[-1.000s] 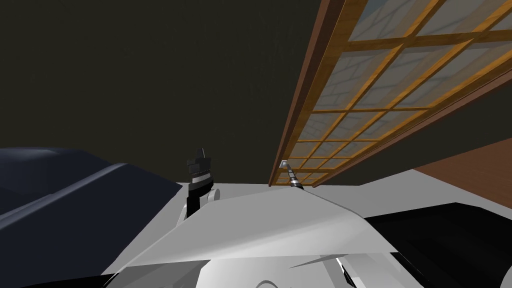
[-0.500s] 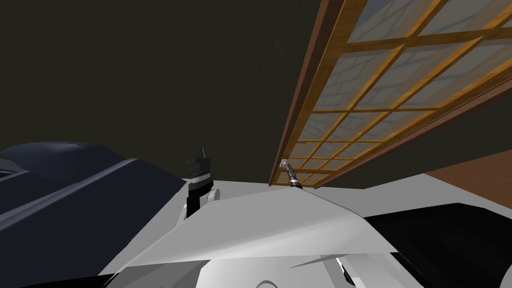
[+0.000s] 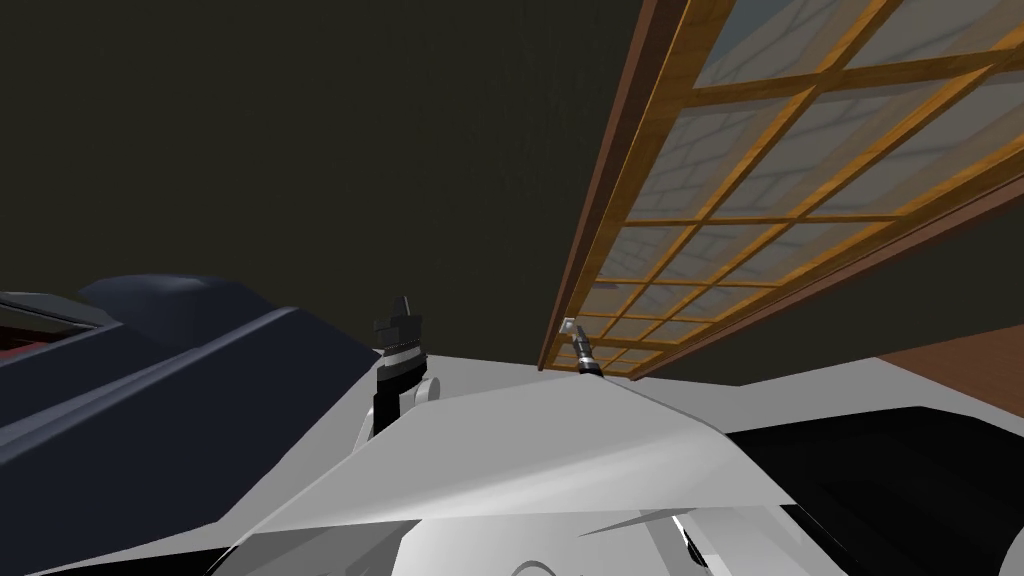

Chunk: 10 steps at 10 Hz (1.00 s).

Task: Pull the door open

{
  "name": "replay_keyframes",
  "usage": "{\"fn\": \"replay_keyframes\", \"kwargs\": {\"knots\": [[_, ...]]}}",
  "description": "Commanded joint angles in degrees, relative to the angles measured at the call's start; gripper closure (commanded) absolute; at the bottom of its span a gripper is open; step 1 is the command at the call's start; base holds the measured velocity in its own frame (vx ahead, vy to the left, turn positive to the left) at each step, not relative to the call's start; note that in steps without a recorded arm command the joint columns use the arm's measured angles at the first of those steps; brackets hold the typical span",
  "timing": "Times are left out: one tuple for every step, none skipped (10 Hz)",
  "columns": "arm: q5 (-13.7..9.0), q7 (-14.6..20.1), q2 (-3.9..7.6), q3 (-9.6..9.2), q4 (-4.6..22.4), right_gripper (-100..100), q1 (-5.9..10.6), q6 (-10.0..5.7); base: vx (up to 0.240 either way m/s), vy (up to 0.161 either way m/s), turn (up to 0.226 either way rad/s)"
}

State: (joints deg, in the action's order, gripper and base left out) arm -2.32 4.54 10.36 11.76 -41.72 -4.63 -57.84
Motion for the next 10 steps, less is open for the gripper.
{"fn": "replay_keyframes", "kwargs": {"knots": [[-2.3, 2.9, -0.17, -0.7, 0.3, -100, 0.54, 0.34, -0.066, -0.03, 0.102], [-2.3, 3.9, -0.17, -0.7, 0.3, -100, 0.54, 0.34, -0.052, -0.026, 0.044], [-3.9, 5.9, -0.29, -1.18, 0.4, -100, 0.86, 0.6, -0.055, -0.02, 0.089], [-3.9, 6.3, -0.29, -1.18, 0.4, -100, 0.86, 0.6, -0.039, -0.017, 0.052], [-5.4, 8.5, -0.41, -1.66, 0.5, -100, 1.18, 0.86, -0.035, -0.012, 0.079], [-7.0, 10.0, -0.52, -2.13, 0.6, -100, 1.49, 1.13, -0.064, -0.027, 0.146], [-7.0, 11.0, -0.52, -2.13, 0.6, -100, 1.49, 1.13, -0.053, -0.03, 0.043], [-8.5, 13.0, -0.64, -2.61, 0.7, -100, 1.81, 1.39, -0.042, -0.02, 0.084], [-8.5, 13.4, -0.64, -2.61, 0.7, -100, 1.81, 1.39, -0.035, -0.017, 0.034], [-10.0, 15.7, -0.76, -3.09, 0.8, -100, 2.13, 1.65, -0.044, -0.021, 0.06]]}}
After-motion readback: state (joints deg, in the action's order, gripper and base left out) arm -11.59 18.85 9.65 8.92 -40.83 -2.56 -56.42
